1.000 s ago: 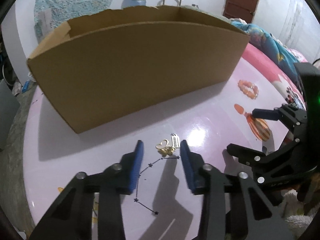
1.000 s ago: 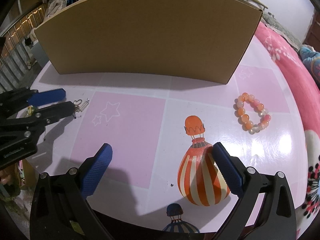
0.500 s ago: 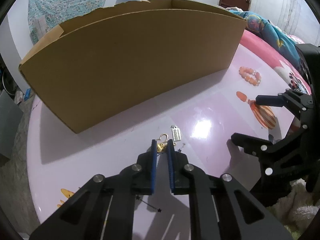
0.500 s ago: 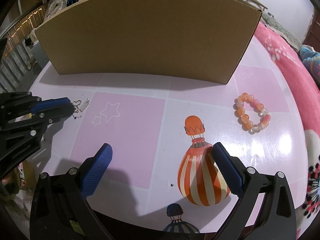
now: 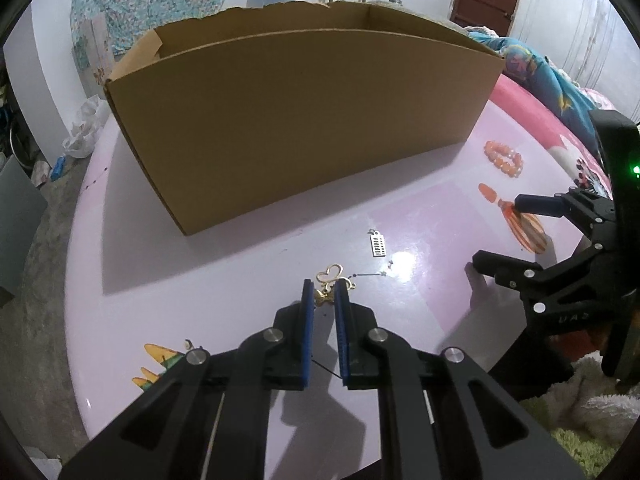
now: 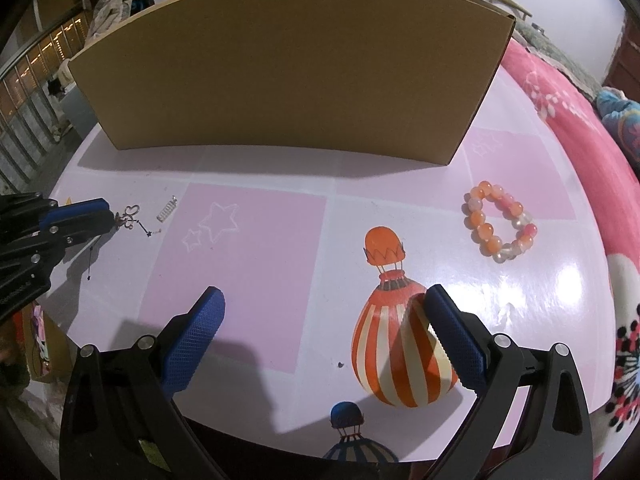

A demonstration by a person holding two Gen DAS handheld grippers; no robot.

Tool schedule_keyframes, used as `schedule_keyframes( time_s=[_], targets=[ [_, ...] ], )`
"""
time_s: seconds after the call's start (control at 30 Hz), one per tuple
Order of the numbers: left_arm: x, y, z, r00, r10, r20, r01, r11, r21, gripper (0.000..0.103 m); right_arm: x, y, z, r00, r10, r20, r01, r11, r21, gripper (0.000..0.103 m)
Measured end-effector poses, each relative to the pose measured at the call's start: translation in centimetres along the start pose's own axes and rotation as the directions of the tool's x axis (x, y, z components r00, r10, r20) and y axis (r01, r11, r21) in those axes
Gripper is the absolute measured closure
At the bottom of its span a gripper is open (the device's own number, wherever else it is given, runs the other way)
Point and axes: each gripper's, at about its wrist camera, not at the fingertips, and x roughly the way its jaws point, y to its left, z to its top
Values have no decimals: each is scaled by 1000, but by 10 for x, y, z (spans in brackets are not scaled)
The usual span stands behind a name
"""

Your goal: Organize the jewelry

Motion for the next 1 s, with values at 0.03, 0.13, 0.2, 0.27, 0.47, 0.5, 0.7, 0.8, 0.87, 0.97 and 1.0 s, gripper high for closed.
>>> schedule_keyframes(
  time_s=[0.03, 0.13, 0.2, 0.27, 0.47, 0.5, 0.7, 0.8, 0.87, 0.97, 1.0],
  targets=[
    [0, 0, 0, 1000, 1, -2, -1, 1000, 2, 93, 0, 0, 1, 1000, -1, 0, 1, 1000, 2, 8],
    [4, 1, -1, 1000, 7, -21, -6, 1000, 13, 93, -2, 1, 1, 1000, -4, -1, 4, 1000, 6, 8],
    [6, -1, 0, 1000, 6, -23, -5, 1000, 20, 93, -2, 2, 2, 1000, -5, -4, 5, 1000, 8, 8],
    [8, -3, 1, 1000, 6, -25, -5, 1000, 25, 93, -3, 2, 2, 1000, -5, -3, 5, 1000, 9, 8],
    [9, 1, 3, 999, -24, -41, 24, 1000, 16, 89, -2, 1, 0, 1000, -6, 3, 6, 1000, 13, 8],
    [9, 1, 3, 999, -28, -42, 28, 999, 19, 89, -2, 1, 0, 1000, -6, 4, 6, 1000, 13, 8],
    [8, -2, 2, 999, -20, -38, 22, 999, 45, 87, -1, 0, -2, 1000, -6, 4, 6, 1000, 13, 8],
    [9, -2, 3, 999, -15, -30, 17, 999, 52, 87, -1, -1, -2, 1000, -6, 4, 5, 1000, 13, 8],
    [9, -3, 3, 1000, -12, -27, 13, 998, 57, 87, -1, -1, -3, 1000, -5, 4, 5, 1000, 12, 8],
    [9, -8, 1, 1000, 10, -26, -7, 996, 93, 88, -1, -1, -4, 1000, -5, 6, 5, 1000, 12, 8],
    [9, -9, 0, 1000, 18, -25, -16, 994, 105, 88, -1, -1, -3, 1000, -5, 7, 5, 1000, 13, 8]
  ],
)
